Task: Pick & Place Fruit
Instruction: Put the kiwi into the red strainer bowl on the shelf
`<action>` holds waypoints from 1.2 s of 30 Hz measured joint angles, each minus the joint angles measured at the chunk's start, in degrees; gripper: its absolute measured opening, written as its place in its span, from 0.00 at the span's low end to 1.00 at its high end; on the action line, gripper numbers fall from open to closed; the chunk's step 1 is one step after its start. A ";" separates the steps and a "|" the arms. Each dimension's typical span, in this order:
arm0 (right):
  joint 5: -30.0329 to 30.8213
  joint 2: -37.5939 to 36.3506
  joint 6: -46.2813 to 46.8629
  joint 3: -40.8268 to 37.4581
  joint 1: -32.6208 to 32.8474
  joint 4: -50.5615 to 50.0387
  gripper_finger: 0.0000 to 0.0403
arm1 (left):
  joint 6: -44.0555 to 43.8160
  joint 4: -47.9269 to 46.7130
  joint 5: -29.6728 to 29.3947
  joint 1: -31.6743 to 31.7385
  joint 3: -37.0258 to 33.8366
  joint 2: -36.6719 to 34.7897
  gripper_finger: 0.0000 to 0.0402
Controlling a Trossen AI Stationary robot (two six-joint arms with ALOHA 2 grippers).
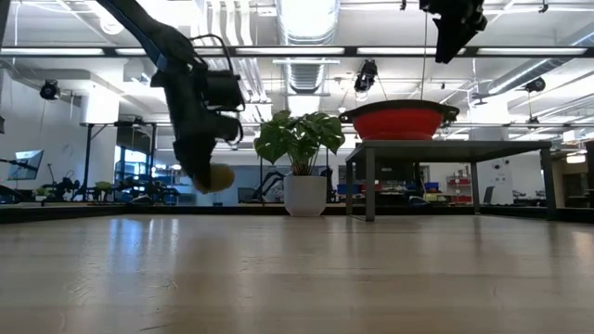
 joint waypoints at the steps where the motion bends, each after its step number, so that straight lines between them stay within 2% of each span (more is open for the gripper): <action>1: -0.93 0.00 -0.37 0.00 0.41 0.02 0.56 | -1.13 -0.15 2.90 -0.01 0.00 -0.65 0.57; 9: -6.56 0.00 -2.90 0.00 8.55 0.65 0.57 | -10.38 -0.12 28.30 -1.91 0.05 -3.42 0.57; 15: -6.75 0.00 -1.63 0.00 19.42 1.86 0.53 | -12.41 2.17 33.46 -8.37 0.05 -3.42 0.57; 19: -6.74 -0.02 0.19 -0.11 27.90 3.69 0.51 | -15.38 9.23 36.13 -13.86 0.05 -3.42 0.57; 23: -6.47 -0.02 2.34 -0.58 36.40 7.12 0.48 | -18.51 19.16 36.01 -19.01 0.09 -3.42 0.57; 26: -6.32 -0.02 4.85 -0.92 41.73 9.05 0.47 | -18.84 26.20 32.89 -22.75 0.09 -3.42 0.57; 30: -6.15 -0.03 8.73 -1.17 46.73 10.54 0.45 | -16.89 33.81 24.69 -27.39 0.09 -3.42 0.57; 34: -3.78 -0.04 11.10 -2.19 49.90 11.43 0.44 | -15.15 40.48 13.36 -31.01 0.09 -3.42 0.57; 36: -3.32 -0.04 10.40 -3.43 50.87 13.00 0.44 | -15.11 44.24 11.30 -32.08 0.09 -3.31 0.57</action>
